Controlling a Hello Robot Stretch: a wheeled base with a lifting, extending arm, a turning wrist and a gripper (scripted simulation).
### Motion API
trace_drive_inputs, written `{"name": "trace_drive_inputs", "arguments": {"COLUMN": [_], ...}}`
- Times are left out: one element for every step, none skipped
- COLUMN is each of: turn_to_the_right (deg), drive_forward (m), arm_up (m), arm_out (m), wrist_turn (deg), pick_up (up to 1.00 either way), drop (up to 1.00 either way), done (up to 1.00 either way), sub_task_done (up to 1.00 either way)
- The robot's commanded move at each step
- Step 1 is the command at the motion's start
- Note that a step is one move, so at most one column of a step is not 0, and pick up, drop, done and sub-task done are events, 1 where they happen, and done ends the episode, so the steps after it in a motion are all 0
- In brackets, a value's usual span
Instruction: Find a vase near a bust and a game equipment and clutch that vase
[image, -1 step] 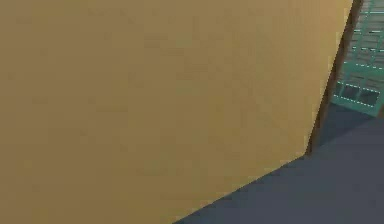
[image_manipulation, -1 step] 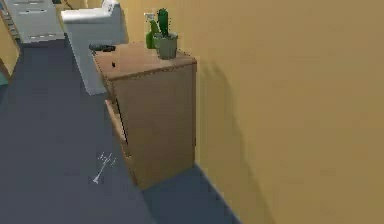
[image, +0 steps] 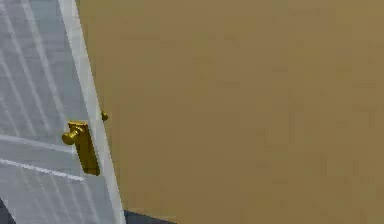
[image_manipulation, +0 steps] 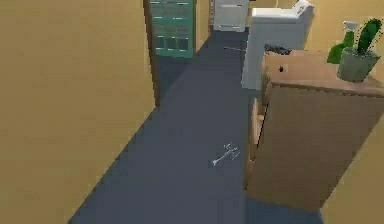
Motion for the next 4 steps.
{"name": "trace_drive_inputs", "arguments": {"turn_to_the_right": [-45.0, -18.0, 0.0, 0.0], "drive_forward": [0.0, 0.0, 1.0, 0.5], "arm_up": [0.0, 0.0, 0.0, 0.0], "arm_out": [0.0, 0.0, 0.0, 0.0], "wrist_turn": [0.0, 0.0, 0.0, 0.0], "pick_up": [0.0, 0.0, 0.0, 0.0], "drop": [0.0, 0.0, 0.0, 0.0], "done": [0.0, 0.0, 0.0, 0.0], "sub_task_done": [0.0, 0.0, 0.0, 0.0]}}
